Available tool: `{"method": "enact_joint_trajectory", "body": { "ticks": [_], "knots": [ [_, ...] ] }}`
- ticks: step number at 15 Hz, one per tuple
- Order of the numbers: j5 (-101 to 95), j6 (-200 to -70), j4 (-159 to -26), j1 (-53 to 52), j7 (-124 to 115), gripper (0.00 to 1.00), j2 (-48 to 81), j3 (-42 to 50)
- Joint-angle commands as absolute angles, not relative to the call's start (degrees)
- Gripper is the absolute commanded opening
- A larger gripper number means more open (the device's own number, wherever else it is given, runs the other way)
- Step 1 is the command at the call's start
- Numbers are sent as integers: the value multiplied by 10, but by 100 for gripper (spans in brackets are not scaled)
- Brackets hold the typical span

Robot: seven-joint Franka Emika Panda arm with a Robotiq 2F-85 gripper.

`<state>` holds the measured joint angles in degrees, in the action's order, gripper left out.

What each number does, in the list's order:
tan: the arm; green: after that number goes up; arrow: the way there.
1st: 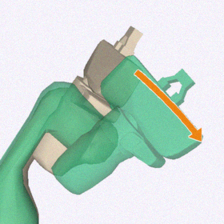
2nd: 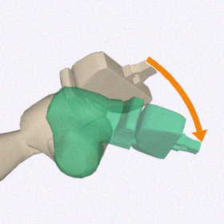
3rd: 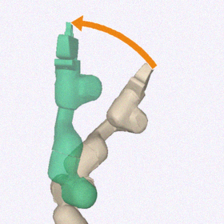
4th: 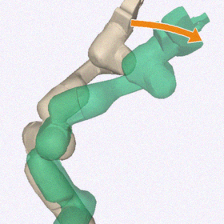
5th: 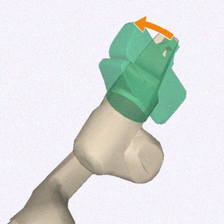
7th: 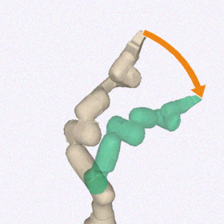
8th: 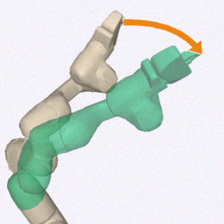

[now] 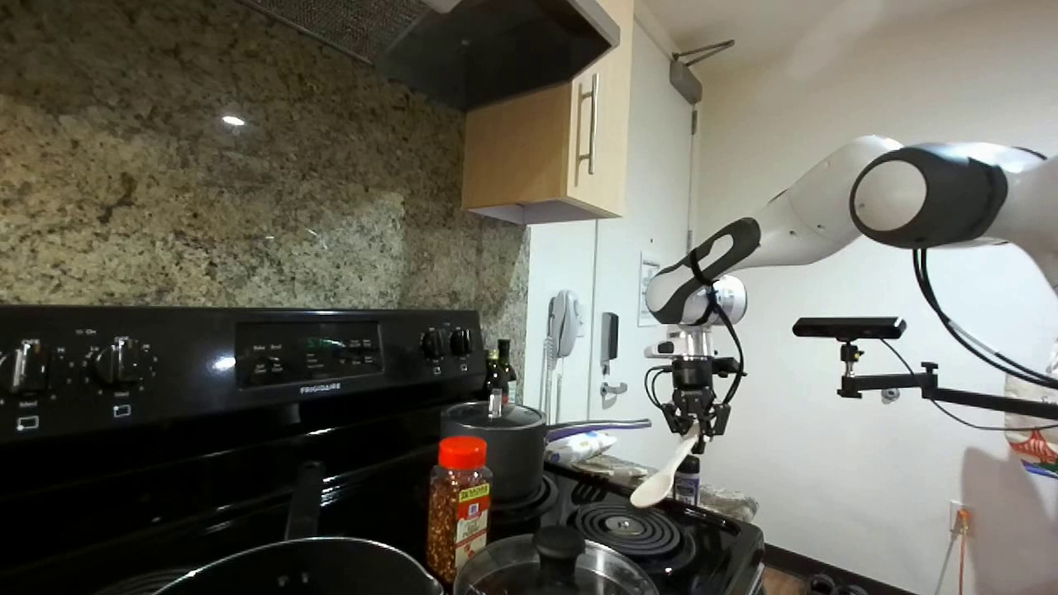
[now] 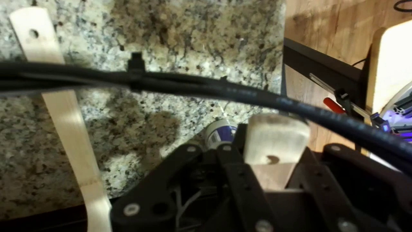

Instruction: Move the wooden spoon from the left side of the stove to the right side

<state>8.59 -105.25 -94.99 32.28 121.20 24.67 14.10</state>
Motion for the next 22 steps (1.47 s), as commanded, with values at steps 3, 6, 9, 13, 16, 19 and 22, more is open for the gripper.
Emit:
{"method": "enact_joint_trajectory", "body": {
  "ticks": [3,6,9,13,16,19,22],
  "knots": [
    [129,-1085,-953,336,1257,2,255,127],
    [144,-1068,-944,342,1247,2,259,129],
    [193,-1082,-936,361,1260,2,275,119],
    [191,-1064,-941,356,1235,9,276,120],
    [197,-1051,-933,358,1235,9,288,116],
    [192,-1077,-953,353,1238,2,280,118],
    [194,-1060,-938,356,1234,9,289,116]
  ]
}}
